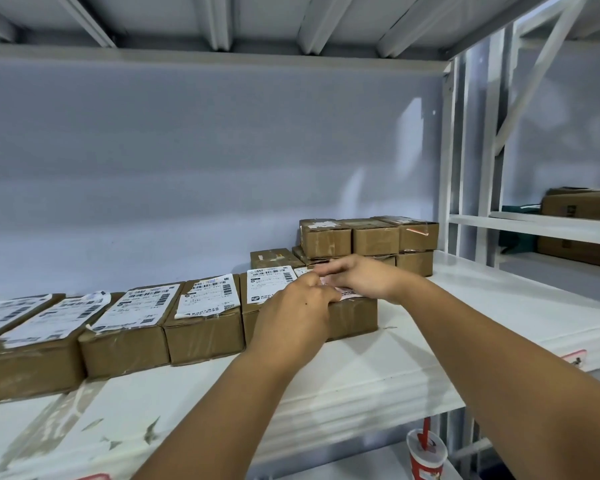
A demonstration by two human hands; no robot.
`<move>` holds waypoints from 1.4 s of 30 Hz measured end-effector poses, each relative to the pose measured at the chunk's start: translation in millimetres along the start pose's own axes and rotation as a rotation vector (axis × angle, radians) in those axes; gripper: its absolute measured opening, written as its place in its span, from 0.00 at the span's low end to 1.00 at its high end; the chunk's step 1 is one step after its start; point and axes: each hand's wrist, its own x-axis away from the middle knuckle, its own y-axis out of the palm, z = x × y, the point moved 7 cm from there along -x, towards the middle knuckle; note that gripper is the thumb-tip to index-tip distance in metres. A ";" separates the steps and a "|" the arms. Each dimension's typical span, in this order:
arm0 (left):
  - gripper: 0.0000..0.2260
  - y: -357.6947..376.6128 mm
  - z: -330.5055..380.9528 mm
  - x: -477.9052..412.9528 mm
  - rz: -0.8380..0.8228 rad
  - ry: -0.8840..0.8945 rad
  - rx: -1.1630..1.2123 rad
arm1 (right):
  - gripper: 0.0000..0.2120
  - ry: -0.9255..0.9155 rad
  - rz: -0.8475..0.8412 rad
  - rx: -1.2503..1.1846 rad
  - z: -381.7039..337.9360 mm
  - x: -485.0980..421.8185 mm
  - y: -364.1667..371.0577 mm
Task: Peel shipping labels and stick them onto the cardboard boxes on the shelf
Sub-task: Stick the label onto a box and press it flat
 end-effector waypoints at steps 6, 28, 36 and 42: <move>0.19 0.8 -0.9 -0.7 0.013 0.006 -0.001 | 0.21 -0.012 -0.019 -0.006 17.7 32.1 -3.6; 0.25 3.0 11.9 11.6 -0.072 0.049 -0.301 | 0.15 0.039 0.099 -0.556 37.8 47.9 -1.5; 0.16 -0.5 14.0 7.9 0.033 -0.037 -0.345 | 0.16 0.155 0.244 -0.233 23.9 52.8 0.4; 0.14 -39.4 16.4 20.2 0.274 -0.015 0.051 | 0.16 -0.045 0.839 0.417 -33.8 92.3 -18.7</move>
